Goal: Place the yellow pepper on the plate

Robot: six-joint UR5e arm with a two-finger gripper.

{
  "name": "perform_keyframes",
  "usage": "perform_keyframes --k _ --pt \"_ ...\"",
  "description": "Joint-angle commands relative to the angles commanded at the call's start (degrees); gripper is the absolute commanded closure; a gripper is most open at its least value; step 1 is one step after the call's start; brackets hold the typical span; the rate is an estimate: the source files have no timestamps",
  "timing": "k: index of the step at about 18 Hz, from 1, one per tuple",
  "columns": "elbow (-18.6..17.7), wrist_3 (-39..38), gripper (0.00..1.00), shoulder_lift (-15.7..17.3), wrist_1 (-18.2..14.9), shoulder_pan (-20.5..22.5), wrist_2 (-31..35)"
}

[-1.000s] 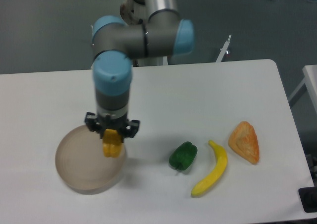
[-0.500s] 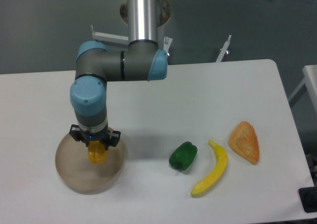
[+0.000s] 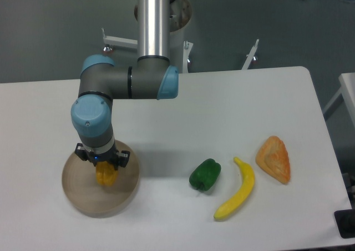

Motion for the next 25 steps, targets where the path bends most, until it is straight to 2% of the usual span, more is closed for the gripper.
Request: perform_keyframes --k 9,10,12,14,20,22,25 --pt "0.09 0.0 0.43 -0.88 0.0 -0.44 0.0" --pt "0.09 0.0 0.41 -0.88 0.0 -0.7 0.09" --pt "0.17 0.09 0.11 -0.88 0.0 -0.79 1.84" --pt "0.61 0.09 0.01 -0.62 0.0 -0.88 2.02" --pt "1.93 0.26 0.0 0.44 -0.09 -0.53 2.46" --pt "2.37 1.4 0.0 2.36 -0.17 2.35 2.29" --pt "3.25 4.37 0.0 4.48 0.17 9.2 2.46"
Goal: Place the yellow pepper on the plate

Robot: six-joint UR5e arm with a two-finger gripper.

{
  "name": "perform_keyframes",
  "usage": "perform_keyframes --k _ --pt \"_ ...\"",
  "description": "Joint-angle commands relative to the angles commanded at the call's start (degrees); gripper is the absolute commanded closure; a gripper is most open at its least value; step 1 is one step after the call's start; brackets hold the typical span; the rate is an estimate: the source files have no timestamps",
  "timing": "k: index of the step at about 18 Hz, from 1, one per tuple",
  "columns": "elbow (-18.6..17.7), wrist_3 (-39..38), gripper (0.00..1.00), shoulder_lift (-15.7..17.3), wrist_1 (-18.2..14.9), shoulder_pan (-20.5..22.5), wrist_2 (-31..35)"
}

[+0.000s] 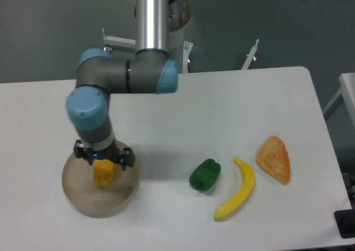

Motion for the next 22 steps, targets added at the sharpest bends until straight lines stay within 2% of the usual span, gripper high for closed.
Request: perform_keyframes --k 2,4,10,13,22 --pt "0.27 5.53 0.0 0.44 -0.09 3.79 2.88" --pt "0.44 10.54 0.0 0.97 -0.17 5.38 5.0" --pt "-0.08 27.07 0.0 3.07 0.09 12.41 5.45" --pt "-0.17 28.58 0.0 3.08 0.0 13.91 5.36" --pt "0.44 28.76 0.0 2.2 0.35 13.91 5.28"
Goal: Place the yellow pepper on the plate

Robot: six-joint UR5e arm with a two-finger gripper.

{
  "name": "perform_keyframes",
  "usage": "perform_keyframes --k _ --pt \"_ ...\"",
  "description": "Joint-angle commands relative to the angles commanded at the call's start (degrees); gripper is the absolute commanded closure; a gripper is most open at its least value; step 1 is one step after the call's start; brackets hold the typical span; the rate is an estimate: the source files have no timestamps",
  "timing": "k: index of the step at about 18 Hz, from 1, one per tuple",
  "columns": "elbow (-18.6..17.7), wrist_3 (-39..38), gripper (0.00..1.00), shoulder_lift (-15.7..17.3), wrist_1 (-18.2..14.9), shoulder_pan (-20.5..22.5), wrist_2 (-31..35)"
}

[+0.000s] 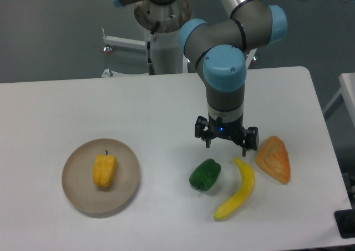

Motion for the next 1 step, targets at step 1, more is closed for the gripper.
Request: perform_keyframes --k 1 --pt "0.17 0.44 0.0 -0.09 0.0 0.09 0.0"
